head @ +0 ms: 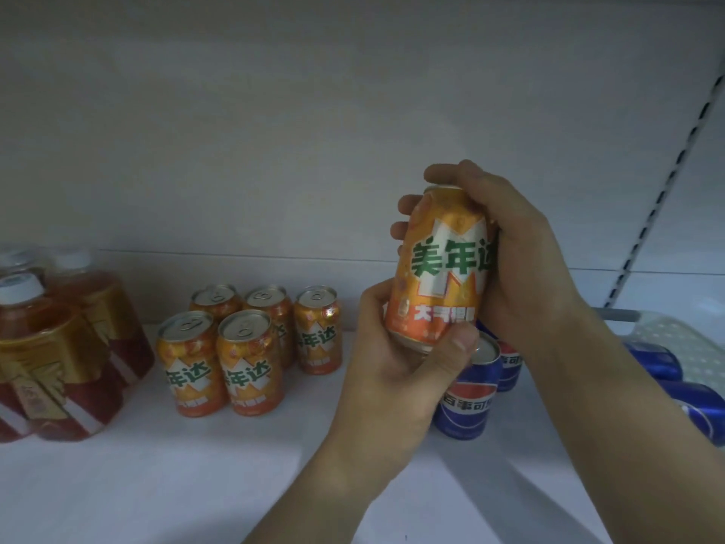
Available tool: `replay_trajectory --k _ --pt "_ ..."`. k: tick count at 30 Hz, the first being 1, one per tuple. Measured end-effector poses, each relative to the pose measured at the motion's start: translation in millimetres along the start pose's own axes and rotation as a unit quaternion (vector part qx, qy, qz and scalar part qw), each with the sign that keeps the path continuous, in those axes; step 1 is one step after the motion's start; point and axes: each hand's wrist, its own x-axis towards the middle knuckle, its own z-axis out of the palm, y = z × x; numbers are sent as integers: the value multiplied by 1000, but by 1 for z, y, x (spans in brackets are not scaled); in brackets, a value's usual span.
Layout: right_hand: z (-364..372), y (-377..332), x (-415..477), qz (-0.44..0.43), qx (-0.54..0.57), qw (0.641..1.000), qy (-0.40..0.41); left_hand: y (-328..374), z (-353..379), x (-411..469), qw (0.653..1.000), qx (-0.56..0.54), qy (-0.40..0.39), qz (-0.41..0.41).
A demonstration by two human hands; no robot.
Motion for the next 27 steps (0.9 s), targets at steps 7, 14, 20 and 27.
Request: replay_trajectory --k 7,14,20,27 --pt "0 -1 2 -16 -18 1000 -6 0 -3 0 997 -77 -4 0" --pt "-2 3 3 -27 -23 999 -3 8 -7 1 999 -29 26 -25" --pt "3 10 4 -12 -16 1000 -16 -1 -3 -5 982 124 119 84" --pt "2 10 6 -22 -46 999 -6 10 -12 -2 994 -99 17 -36"
